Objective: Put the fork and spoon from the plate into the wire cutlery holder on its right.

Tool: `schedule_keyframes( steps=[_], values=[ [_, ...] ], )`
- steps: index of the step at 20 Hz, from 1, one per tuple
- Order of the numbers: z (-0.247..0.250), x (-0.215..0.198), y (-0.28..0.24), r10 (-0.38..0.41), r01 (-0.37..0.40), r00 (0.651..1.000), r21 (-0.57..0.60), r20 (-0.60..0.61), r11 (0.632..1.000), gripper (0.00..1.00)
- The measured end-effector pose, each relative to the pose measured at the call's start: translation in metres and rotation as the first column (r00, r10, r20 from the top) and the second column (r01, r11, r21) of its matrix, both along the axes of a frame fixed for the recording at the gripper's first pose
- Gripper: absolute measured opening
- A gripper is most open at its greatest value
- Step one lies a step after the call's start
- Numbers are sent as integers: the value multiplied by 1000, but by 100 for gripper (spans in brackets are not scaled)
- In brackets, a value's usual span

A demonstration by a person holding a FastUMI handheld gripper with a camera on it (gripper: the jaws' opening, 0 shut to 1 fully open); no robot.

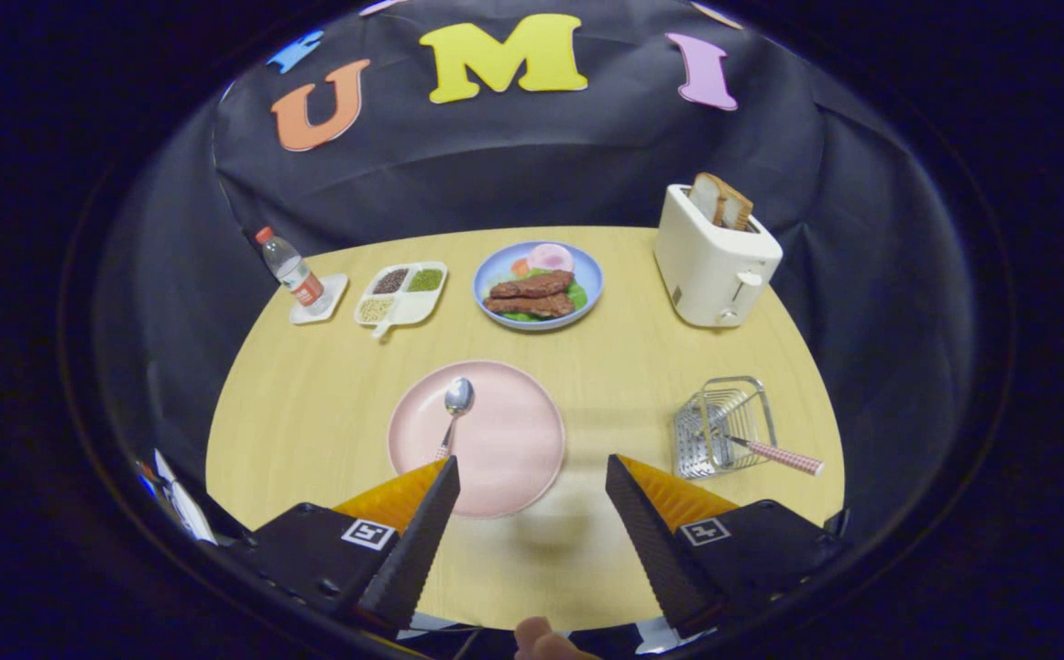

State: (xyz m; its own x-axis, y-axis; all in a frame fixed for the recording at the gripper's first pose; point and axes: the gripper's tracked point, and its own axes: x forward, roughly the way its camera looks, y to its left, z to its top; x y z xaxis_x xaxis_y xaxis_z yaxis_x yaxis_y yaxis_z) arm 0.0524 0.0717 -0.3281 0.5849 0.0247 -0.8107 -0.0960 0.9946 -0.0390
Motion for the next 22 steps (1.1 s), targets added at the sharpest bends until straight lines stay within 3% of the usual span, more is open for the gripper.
schedule_keyframes(
  steps=[5,12,17,22],
  values=[
    [-27,-3,46,31,-28,995,-35,92,999,96],
    [-84,-2,73,-46,47,997,-14,60,999,93],
    [-110,6,83,-101,100,995,18,29,995,80],
    [-131,13,88,-130,130,991,20,-7,991,53]
  ],
)
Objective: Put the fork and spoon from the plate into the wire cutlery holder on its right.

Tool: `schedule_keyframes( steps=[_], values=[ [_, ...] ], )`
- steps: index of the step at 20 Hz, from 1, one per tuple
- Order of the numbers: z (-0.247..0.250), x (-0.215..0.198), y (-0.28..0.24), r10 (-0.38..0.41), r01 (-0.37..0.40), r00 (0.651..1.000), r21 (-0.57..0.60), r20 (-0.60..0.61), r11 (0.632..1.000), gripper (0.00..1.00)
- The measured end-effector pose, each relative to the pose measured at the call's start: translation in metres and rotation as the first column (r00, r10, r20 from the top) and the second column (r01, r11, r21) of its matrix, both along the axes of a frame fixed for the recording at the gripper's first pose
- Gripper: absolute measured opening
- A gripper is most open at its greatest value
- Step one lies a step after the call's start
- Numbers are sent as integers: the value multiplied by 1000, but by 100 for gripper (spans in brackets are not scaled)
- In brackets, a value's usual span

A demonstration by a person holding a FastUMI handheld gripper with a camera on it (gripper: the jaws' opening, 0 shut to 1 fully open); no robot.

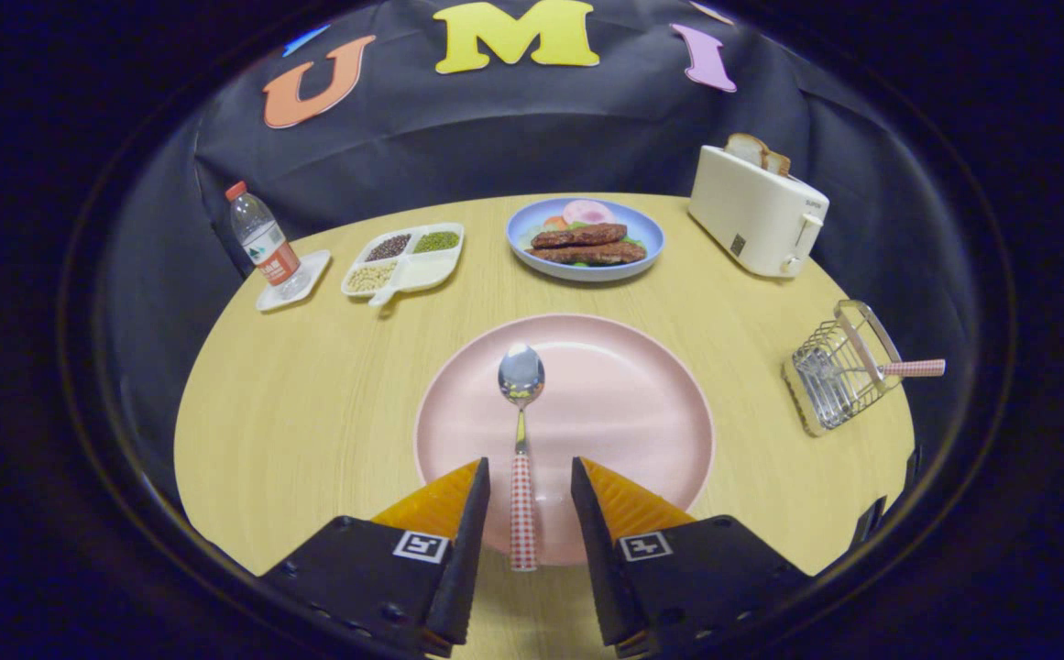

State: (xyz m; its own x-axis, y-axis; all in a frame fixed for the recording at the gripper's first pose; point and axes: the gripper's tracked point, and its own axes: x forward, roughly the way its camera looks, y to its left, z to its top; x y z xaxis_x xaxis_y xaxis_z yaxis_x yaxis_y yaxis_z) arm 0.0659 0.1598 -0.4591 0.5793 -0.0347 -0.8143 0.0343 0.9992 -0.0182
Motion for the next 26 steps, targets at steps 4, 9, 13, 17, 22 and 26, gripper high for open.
schedule_keyframes(
  steps=[4,9,13,17,22,26],
  values=[
    [-11,3,-2,-11,10,1000,-46,-19,999,27],
    [-22,5,-7,-14,11,999,-70,-40,998,14],
    [-16,4,-11,-8,5,999,-81,-36,997,7],
    [9,-4,-15,24,-26,999,-73,-20,997,7],
    [57,-19,-36,27,-29,999,-65,-24,997,7],
    [87,-25,-76,36,-38,999,-101,-30,994,7]
  ],
)
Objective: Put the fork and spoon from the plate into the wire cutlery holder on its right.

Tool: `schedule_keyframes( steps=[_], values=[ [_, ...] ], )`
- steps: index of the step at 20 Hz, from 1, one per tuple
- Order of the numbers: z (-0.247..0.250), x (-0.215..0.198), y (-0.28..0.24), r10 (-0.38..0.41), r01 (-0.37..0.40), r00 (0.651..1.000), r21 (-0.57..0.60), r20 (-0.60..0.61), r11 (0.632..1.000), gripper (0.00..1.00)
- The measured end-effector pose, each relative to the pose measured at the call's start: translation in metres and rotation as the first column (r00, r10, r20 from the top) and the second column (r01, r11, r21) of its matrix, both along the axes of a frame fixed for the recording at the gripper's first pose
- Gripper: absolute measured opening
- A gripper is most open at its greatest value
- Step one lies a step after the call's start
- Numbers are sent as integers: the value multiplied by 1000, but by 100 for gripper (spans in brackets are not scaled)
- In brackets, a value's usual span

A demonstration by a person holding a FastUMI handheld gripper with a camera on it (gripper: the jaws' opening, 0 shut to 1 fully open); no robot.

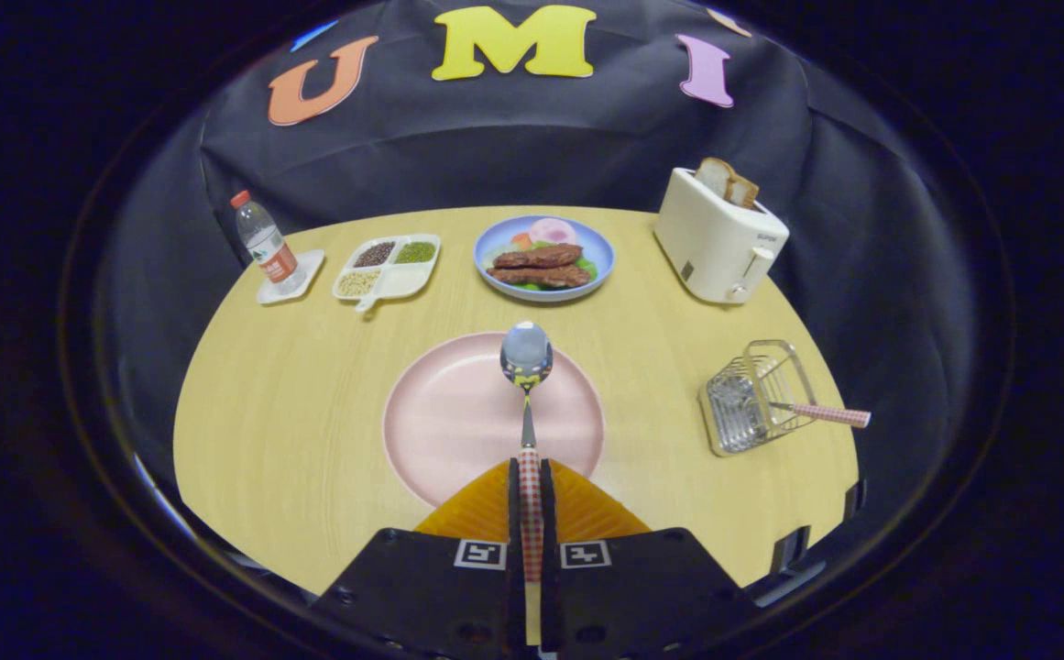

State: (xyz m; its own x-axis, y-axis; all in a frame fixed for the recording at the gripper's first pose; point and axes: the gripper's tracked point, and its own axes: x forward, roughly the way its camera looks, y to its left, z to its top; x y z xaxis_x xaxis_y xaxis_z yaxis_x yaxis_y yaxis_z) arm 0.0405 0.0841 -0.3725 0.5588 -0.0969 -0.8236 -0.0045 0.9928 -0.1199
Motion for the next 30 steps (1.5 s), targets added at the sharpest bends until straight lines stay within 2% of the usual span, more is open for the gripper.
schedule_keyframes(
  steps=[7,14,23,30],
  values=[
    [36,1,-63,-22,22,1000,-36,-13,999,7],
    [50,-3,-112,-50,50,998,0,-48,999,7],
    [72,-14,-184,-28,23,989,-35,-146,999,7],
    [79,-14,-218,-29,35,952,14,-303,999,7]
  ],
)
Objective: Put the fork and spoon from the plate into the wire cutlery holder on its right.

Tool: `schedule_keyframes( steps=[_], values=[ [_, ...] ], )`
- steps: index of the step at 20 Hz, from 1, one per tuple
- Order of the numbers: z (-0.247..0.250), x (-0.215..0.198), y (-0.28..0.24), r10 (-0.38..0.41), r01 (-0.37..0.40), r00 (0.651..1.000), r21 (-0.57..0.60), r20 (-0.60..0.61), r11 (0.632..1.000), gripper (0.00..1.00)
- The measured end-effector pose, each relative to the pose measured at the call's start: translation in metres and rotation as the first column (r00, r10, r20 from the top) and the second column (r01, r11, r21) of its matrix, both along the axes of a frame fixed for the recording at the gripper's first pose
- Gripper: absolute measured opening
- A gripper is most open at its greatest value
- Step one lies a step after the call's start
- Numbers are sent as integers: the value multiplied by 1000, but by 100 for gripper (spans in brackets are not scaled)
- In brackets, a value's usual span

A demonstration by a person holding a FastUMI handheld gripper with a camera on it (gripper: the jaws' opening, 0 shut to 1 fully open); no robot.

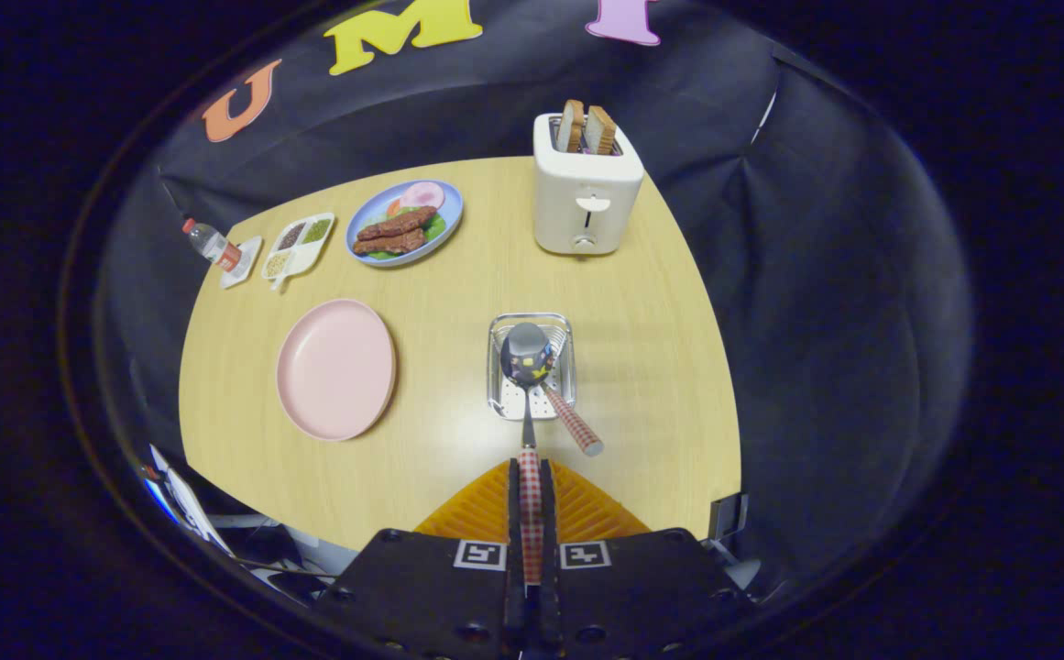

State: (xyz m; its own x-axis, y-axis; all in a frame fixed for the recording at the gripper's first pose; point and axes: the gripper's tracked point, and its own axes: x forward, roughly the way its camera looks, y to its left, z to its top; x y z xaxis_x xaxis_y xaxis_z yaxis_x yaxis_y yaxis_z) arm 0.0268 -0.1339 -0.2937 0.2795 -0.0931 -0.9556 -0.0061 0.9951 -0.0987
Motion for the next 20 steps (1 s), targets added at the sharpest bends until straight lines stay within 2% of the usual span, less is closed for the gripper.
schedule_keyframes(
  steps=[5,8,12,18,20],
  values=[
    [-3,8,-13,7,-6,994,8,-111,1000,7],
    [-8,16,-8,-9,20,985,64,-171,998,7],
    [-11,26,-9,-44,61,971,64,-236,996,7],
    [-19,29,2,-59,85,923,52,-379,995,6],
    [-22,31,5,-48,72,911,46,-409,996,7]
  ],
)
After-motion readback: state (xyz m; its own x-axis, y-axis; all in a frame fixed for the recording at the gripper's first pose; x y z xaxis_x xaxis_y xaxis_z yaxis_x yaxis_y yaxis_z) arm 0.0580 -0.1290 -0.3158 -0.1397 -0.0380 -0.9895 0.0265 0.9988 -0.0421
